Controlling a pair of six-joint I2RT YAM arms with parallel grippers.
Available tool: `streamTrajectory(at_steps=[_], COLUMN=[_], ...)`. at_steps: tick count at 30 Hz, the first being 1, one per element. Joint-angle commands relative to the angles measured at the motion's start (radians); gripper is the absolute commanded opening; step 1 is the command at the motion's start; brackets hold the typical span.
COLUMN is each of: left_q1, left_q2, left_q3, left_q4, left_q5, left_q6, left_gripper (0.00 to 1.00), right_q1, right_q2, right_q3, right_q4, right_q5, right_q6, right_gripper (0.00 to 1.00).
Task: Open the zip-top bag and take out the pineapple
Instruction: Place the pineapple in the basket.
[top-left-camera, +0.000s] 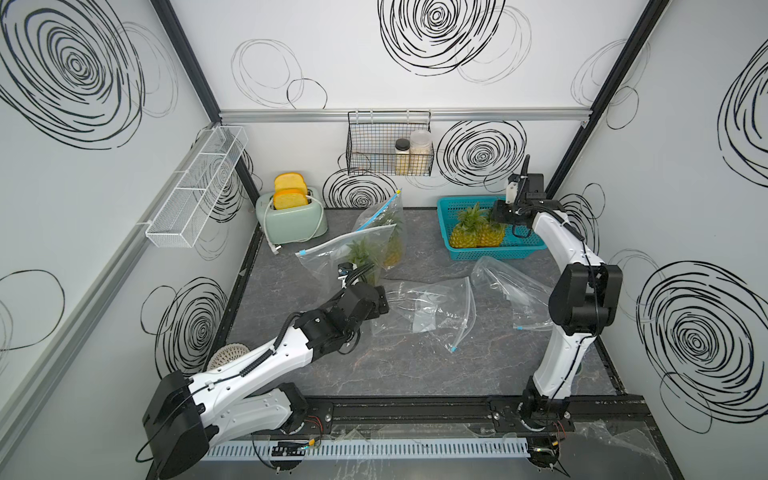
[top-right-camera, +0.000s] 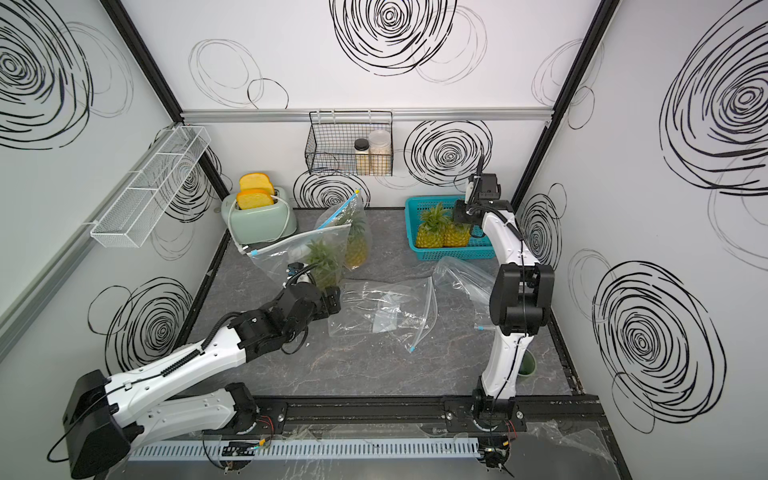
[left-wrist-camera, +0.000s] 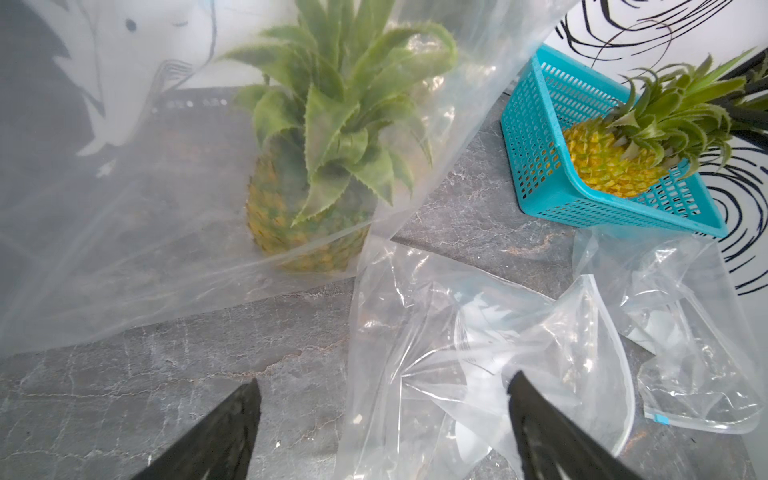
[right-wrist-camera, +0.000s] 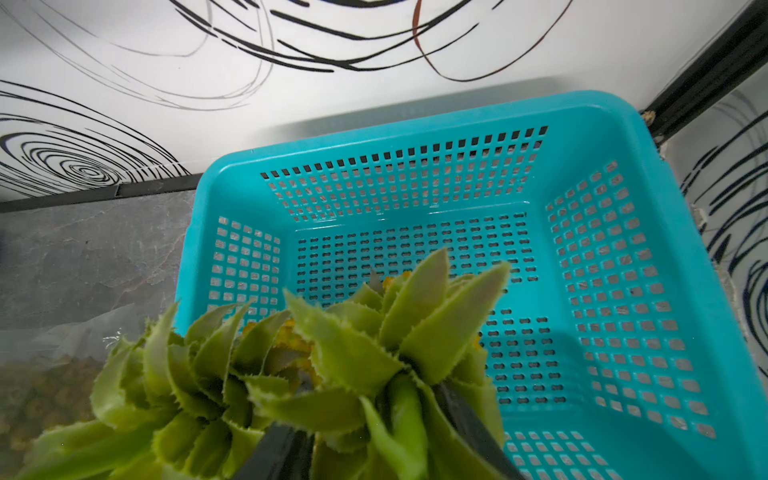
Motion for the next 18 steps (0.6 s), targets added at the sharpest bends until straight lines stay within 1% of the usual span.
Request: streamTrajectory(at_steps=[1,5,8,12,15,16,18], left_q1=[0.008,0.009,0.019,0.063,0.126,0.154,0.21], left_q2=[-0.025,-0.042,-0.058,-0.086,-0.098,-0.094,-0.074], left_q3=[-0.003,0.004,0.016,0.057,0.117,0.148,0.21], left_q4=[0.013,0.01,0.001,0.013,0.019,0.008,-0.014], left_q5=[-0.012,-0.03,-0.051,-0.031,0.037,0.074,0.153], left_q6=[0.018,0.037,0.069,0.168,0.288,0.327,0.398], left_gripper=[0.96,0.96,0.97,0.96,0.96,0.96,0.96], right_q1=[0.001,0.003,0.007,0.024,0.058,0.079,0.133], right_q2=[-0.068,-0.12,-0.19,-0.326,-0.426,-0.454,-0.508], right_q3=[0.028,0.015,-0.029,-0.12,-0.171,-0.189,-0.232], right_q4=[0.028,0.035,0.044,0.072,0.041,0.022,-0.012], right_q5=[-0.005,-0.004,0.0,0.005,-0.038,-0.061,-0.062], right_q6=[-0.003,-0.003,-0.002,-0.002,-0.005,-0.011,-0.012], right_gripper=[0.51,0.53,0.54,0.56,0.6,0.6,0.61])
